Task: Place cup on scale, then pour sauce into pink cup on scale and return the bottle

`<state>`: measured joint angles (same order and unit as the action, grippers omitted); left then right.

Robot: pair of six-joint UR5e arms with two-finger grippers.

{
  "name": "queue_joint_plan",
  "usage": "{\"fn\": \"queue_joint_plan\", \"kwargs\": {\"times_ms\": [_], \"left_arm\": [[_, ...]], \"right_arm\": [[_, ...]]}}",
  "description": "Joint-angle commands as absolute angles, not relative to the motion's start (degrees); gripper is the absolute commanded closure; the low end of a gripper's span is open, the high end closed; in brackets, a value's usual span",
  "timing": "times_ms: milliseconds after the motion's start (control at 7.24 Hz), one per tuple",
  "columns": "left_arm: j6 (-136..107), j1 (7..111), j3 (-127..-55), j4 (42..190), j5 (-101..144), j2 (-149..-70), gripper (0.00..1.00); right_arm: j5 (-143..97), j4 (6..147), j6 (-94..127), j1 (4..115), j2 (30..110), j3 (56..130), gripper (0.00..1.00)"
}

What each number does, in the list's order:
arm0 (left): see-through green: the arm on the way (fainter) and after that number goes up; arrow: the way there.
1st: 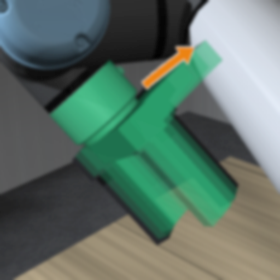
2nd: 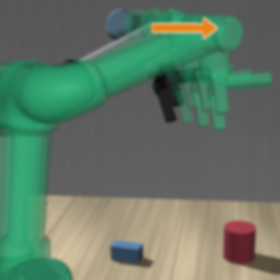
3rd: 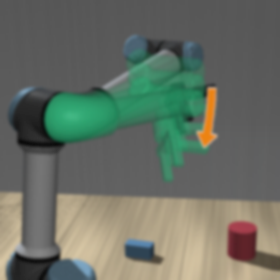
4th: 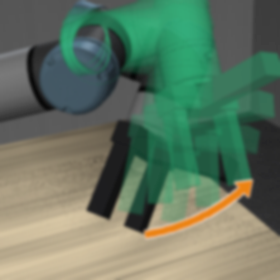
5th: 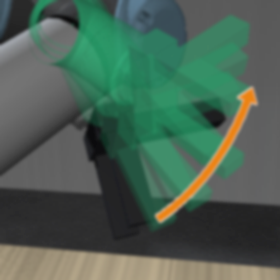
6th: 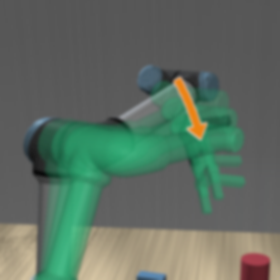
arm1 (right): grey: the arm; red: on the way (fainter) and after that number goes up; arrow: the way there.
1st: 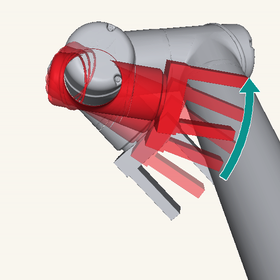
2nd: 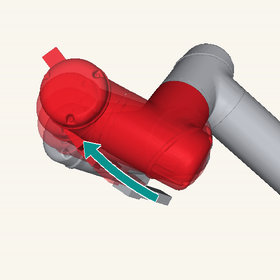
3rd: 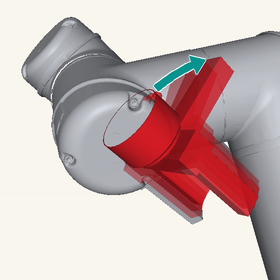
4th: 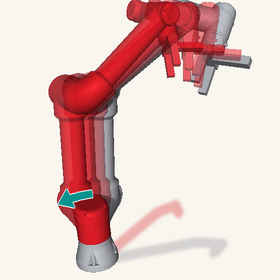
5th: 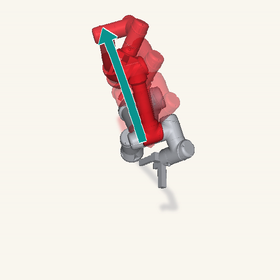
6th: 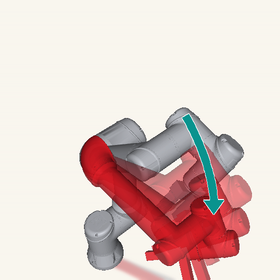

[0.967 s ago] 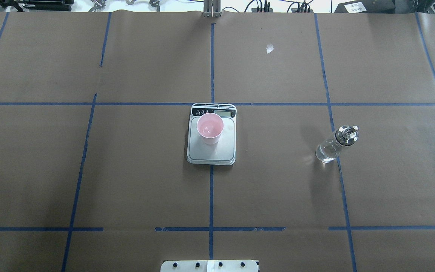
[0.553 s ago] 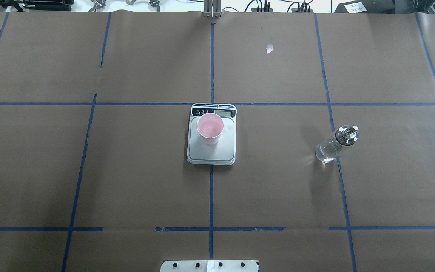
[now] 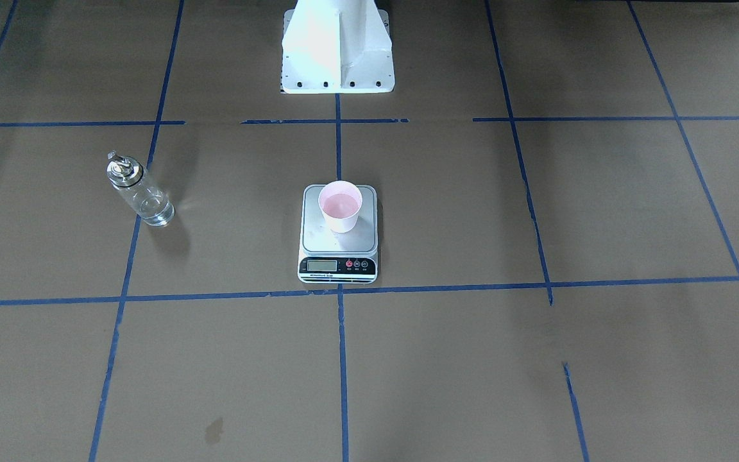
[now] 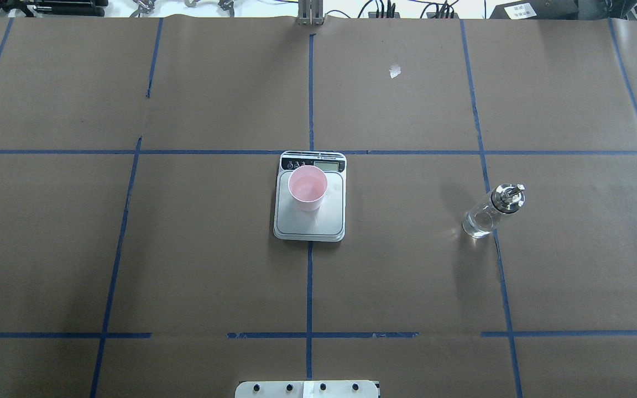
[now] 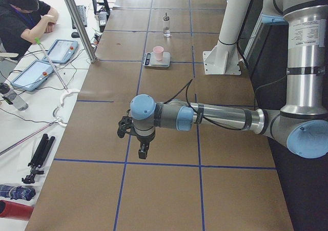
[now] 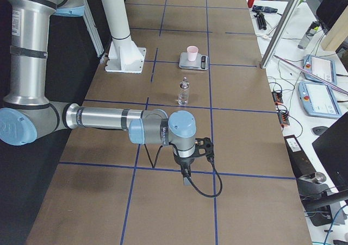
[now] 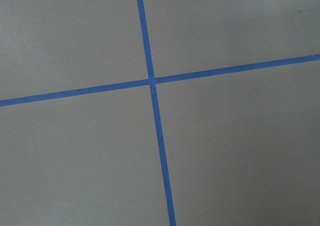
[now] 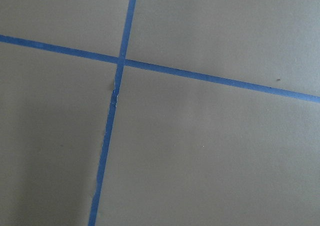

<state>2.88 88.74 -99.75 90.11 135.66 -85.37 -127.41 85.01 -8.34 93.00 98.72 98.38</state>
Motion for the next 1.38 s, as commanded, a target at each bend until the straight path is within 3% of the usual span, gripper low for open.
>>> {"fn": "queue_joint_plan", "kwargs": {"times_ms": [0, 1243], "left_arm": [[2.9, 88.8, -98.7, 90.2, 135.3, -85.5, 0.00], [2.8, 88.8, -98.7, 90.4, 131.0, -85.1, 0.00]], "right_arm": [[-128.9, 84.3, -8.2, 93.0, 99.1, 98.0, 0.00], [-132.0, 83.9, -8.4, 93.0, 99.1, 95.9, 0.00]]}}
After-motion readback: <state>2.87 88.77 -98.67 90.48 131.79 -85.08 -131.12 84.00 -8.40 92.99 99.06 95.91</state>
